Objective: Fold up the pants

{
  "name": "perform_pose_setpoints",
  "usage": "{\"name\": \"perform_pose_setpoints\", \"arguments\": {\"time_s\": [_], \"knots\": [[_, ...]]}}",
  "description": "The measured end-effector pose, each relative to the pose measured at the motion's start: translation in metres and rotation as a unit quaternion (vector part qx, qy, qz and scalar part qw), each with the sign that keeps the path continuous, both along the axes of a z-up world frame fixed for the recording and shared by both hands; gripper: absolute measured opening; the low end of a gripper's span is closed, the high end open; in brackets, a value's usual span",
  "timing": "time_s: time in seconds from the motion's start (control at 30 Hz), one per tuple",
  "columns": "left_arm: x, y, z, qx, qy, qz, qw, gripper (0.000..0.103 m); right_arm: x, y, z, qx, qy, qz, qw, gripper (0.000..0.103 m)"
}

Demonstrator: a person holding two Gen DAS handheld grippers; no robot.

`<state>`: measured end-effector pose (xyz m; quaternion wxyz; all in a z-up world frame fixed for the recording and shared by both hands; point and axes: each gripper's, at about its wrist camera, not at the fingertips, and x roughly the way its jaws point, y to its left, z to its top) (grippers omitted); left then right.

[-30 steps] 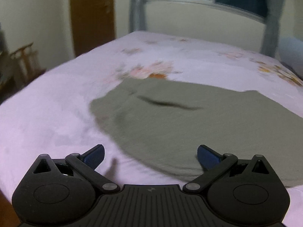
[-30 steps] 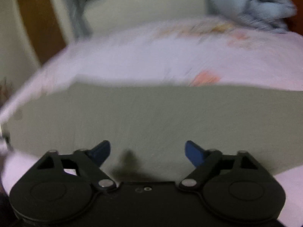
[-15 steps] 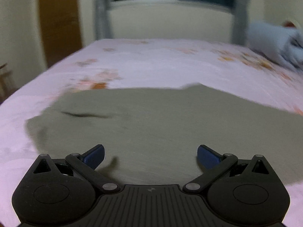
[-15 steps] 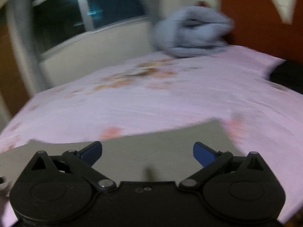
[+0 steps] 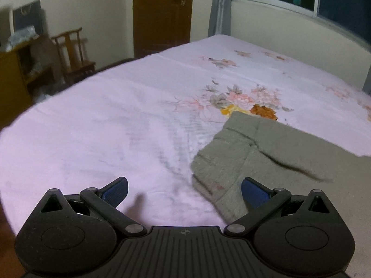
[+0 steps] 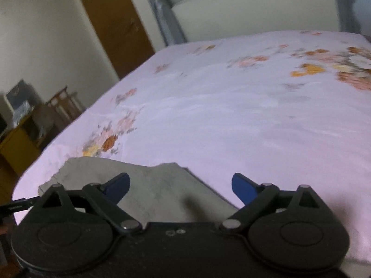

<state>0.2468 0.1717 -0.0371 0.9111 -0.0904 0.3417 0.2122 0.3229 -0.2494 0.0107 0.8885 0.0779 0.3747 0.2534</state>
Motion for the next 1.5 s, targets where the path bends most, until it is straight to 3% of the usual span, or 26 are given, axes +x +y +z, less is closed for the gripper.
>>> {"name": "perform_pose_setpoints", "arguments": {"time_s": [0.27,0.33,0.4,0.47,0.5,0.57,0.63,0.73,0.83,0.93,1.0,1.07,1.13,1.23,1.33,1.4,1.47,1.5], "knots": [[0.024,-0.011,-0.016,-0.014,-0.001,-0.021,0.9997,0.103,0.037,0.035,-0.028,-0.03,0.041,0.04,0.998,0.074],[0.025,-0.013,-0.015,-0.011,-0.002,-0.022,0.9997,0.103,0.039,0.044,-0.033,-0.046,0.053,0.053,0.996,0.058],[0.024,-0.015,-0.015,-0.005,-0.001,-0.024,0.9997,0.103,0.035,0.053,-0.033,-0.056,0.048,0.063,0.995,0.049],[0.025,-0.016,-0.016,-0.005,-0.001,-0.027,0.9996,0.103,0.024,0.064,-0.029,-0.095,0.01,0.074,0.993,0.022],[0.024,-0.016,-0.015,-0.007,-0.001,-0.028,0.9996,0.103,0.02,0.07,-0.026,-0.123,-0.008,0.068,0.99,0.0],[0.027,-0.017,-0.015,-0.008,0.002,-0.037,0.9993,0.1,0.016,0.078,-0.021,-0.144,-0.026,0.069,0.987,0.0],[0.03,-0.019,-0.014,-0.011,0.004,-0.055,0.9984,0.085,0.014,0.083,-0.021,-0.159,-0.032,0.075,0.984,0.0],[0.035,-0.026,-0.013,0.003,0.008,-0.068,0.9977,0.082,0.012,0.082,-0.023,-0.172,-0.038,0.075,0.981,0.0],[0.039,-0.026,-0.018,0.002,0.013,-0.069,0.9975,0.083,0.01,0.091,-0.041,-0.24,-0.057,0.07,0.966,0.0],[0.039,-0.019,-0.026,-0.002,0.013,-0.062,0.998,0.097,0.016,0.083,-0.046,-0.216,-0.042,0.054,0.974,0.0],[0.033,-0.013,-0.025,-0.01,0.008,-0.056,0.9984,0.1,0.015,0.079,-0.038,-0.225,-0.059,0.028,0.972,0.002],[0.025,-0.015,-0.019,0.005,-0.004,-0.047,0.9989,0.1,0.008,0.068,-0.019,-0.195,-0.079,0.003,0.978,0.004],[0.021,-0.022,-0.012,0.033,-0.009,-0.042,0.9985,0.1,-0.003,0.068,-0.004,-0.175,-0.106,0.011,0.979,0.006],[0.021,-0.033,-0.001,0.053,-0.013,-0.045,0.9975,0.1,-0.012,0.08,0.004,-0.143,-0.102,0.037,0.984,0.01],[0.02,-0.038,0.007,0.058,-0.03,-0.05,0.9966,0.1,-0.019,0.097,-0.003,-0.137,-0.098,0.065,0.983,0.009],[0.029,-0.034,-0.003,0.067,-0.006,-0.044,0.9967,0.1,-0.015,0.105,-0.016,-0.148,-0.083,0.083,0.982,0.01],[0.035,-0.022,-0.024,0.041,0.023,-0.046,0.9978,0.103,-0.003,0.109,-0.04,-0.19,-0.055,0.077,0.977,0.011],[0.032,-0.013,-0.03,0.01,0.014,-0.043,0.9989,0.103,0.001,0.103,-0.045,-0.176,-0.052,0.072,0.98,0.009]]}}
